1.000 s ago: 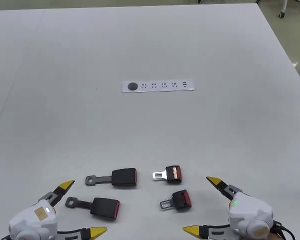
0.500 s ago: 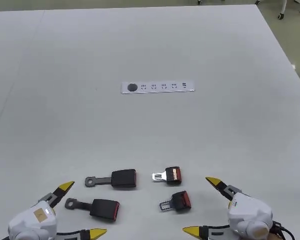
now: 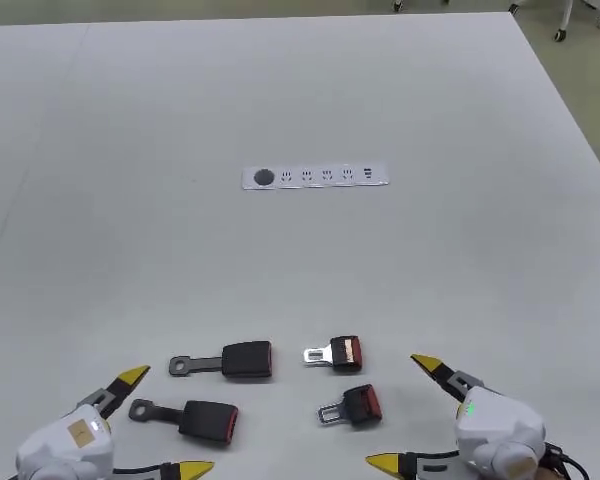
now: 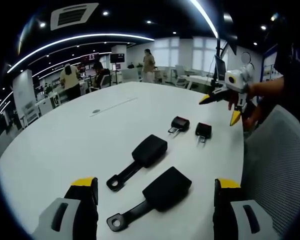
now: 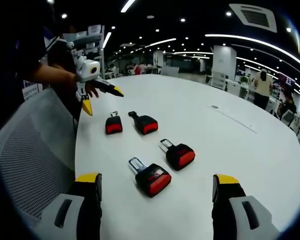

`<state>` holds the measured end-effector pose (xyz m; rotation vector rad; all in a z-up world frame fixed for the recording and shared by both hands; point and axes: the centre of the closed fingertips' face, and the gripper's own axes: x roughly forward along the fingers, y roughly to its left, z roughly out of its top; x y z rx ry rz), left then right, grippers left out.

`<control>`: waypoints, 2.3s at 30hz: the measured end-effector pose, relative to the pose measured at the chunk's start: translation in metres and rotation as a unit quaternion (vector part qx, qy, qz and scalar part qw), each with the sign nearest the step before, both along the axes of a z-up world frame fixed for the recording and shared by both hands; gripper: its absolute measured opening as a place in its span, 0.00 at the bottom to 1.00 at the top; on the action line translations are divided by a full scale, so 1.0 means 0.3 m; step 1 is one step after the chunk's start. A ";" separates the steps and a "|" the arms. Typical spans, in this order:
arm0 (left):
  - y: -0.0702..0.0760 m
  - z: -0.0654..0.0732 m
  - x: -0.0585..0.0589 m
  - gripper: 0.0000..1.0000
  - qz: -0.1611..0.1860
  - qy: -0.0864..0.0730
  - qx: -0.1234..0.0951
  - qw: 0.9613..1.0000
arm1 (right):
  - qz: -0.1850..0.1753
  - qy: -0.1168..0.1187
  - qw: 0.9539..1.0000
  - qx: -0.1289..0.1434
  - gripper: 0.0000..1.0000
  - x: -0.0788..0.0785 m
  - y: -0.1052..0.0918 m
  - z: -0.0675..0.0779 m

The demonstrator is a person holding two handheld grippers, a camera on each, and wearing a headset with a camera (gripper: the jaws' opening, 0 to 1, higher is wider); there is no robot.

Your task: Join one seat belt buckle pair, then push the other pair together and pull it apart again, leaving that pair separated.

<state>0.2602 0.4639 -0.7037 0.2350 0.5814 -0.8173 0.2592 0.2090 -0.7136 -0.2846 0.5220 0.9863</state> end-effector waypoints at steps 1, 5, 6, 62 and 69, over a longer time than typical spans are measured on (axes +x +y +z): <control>0.001 -0.003 0.000 0.98 -0.001 0.000 0.000 1.000 | 0.000 0.000 1.000 0.000 0.93 0.000 0.000 0.000; 0.001 -0.006 0.000 0.98 -0.003 0.001 0.002 1.000 | 0.001 -0.001 1.000 -0.002 0.92 0.001 0.000 -0.001; 0.002 -0.010 -0.001 0.98 -0.005 0.001 0.005 1.000 | 0.003 -0.002 1.000 -0.004 0.92 0.001 -0.001 -0.002; -0.105 -0.194 -0.023 0.41 -0.313 0.066 0.221 0.921 | 0.252 0.002 0.954 -0.165 0.39 0.018 0.065 -0.145; -0.095 -0.202 -0.019 0.37 -0.321 0.074 0.229 0.916 | 0.278 0.011 0.944 -0.178 0.33 0.011 0.068 -0.167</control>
